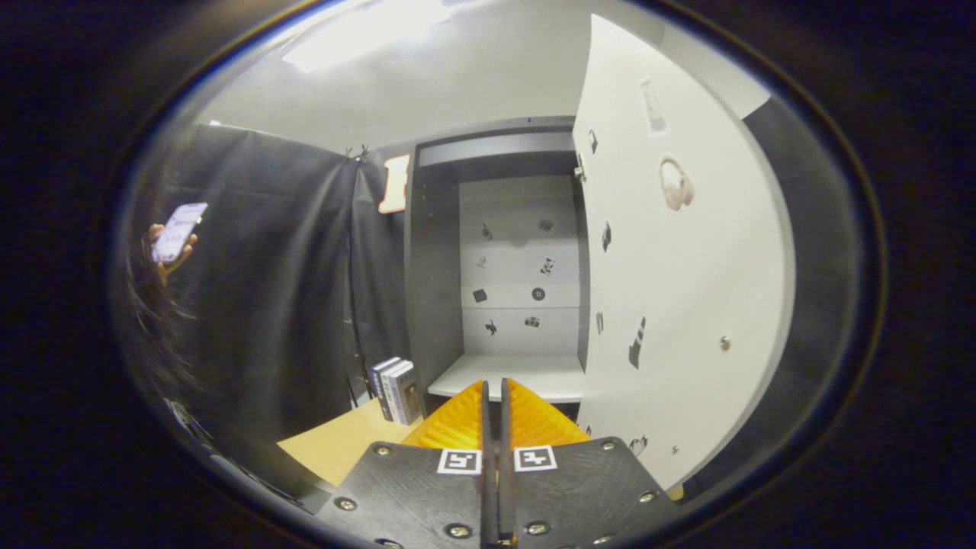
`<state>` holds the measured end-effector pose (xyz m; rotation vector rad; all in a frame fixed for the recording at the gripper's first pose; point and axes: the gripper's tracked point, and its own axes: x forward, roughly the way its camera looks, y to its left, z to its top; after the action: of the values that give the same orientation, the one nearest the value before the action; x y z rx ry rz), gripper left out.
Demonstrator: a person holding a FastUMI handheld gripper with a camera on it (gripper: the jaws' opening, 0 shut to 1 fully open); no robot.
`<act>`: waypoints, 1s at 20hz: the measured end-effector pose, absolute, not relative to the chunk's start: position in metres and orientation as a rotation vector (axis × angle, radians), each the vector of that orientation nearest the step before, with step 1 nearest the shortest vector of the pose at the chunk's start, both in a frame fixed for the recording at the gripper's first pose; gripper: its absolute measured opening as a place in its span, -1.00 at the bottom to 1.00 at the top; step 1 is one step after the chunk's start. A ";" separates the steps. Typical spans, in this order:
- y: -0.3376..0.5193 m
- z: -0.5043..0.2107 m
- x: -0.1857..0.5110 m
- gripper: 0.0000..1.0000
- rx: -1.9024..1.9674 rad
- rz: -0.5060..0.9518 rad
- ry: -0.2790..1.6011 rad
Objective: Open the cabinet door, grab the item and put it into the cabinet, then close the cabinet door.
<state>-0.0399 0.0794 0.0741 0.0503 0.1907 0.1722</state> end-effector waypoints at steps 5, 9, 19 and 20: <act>0.094 0.009 -0.006 -0.97 -0.017 0.141 0.293; 0.115 -0.049 0.009 -0.88 0.003 0.185 0.401; 0.126 -0.179 0.013 0.50 0.032 0.190 0.628; 0.127 -0.192 0.011 0.50 0.034 0.188 0.654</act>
<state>0.0110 0.1273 -0.1918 0.0342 0.6538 0.1878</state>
